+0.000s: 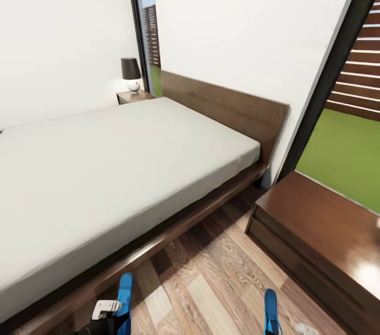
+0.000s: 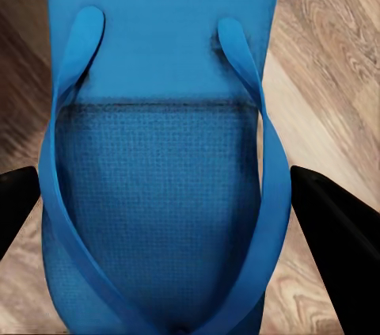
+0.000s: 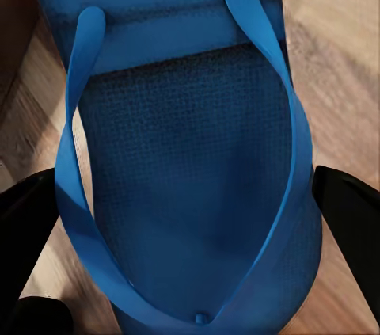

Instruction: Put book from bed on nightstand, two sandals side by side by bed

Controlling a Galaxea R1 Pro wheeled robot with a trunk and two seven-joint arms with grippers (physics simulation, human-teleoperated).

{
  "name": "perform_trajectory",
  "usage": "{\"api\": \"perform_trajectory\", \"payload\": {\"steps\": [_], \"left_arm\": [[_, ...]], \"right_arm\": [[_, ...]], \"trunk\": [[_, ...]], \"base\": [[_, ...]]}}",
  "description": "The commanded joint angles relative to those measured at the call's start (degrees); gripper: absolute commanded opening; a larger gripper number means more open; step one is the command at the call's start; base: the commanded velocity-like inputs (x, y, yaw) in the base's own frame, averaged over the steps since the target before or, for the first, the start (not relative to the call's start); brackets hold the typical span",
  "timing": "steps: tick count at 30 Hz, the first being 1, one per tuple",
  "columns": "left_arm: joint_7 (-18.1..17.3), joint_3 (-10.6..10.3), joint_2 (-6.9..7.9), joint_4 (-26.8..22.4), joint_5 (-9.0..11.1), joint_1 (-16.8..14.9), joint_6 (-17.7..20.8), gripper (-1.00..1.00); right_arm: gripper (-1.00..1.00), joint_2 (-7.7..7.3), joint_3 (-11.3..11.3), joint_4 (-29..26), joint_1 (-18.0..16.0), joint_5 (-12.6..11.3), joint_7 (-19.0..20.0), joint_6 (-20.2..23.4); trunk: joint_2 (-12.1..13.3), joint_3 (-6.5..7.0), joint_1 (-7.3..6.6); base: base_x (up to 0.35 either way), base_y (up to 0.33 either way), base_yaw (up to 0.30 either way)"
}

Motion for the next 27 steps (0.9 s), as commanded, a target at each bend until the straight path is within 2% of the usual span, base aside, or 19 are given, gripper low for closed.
{"api": "perform_trajectory", "payload": {"steps": [1, 27], "left_arm": [[-0.2, 0.4, -0.05, 0.0, -0.6, -0.1, -0.3, -1.0], [-0.2, 0.4, 0.0, 0.0, -0.6, -0.1, -0.3, -1.0]], "right_arm": [[-1.0, 0.04, -0.4, 0.0, 0.0, -0.2, 0.4, 0.6], [-1.0, 0.01, -0.4, 0.0, 0.0, -0.2, 0.4, 0.6]], "trunk": [[0.0, -0.05, -0.01], [0.0, -0.05, -0.01]], "base": [[0.0, 0.0, 0.292], [0.0, 0.0, 0.292]]}}
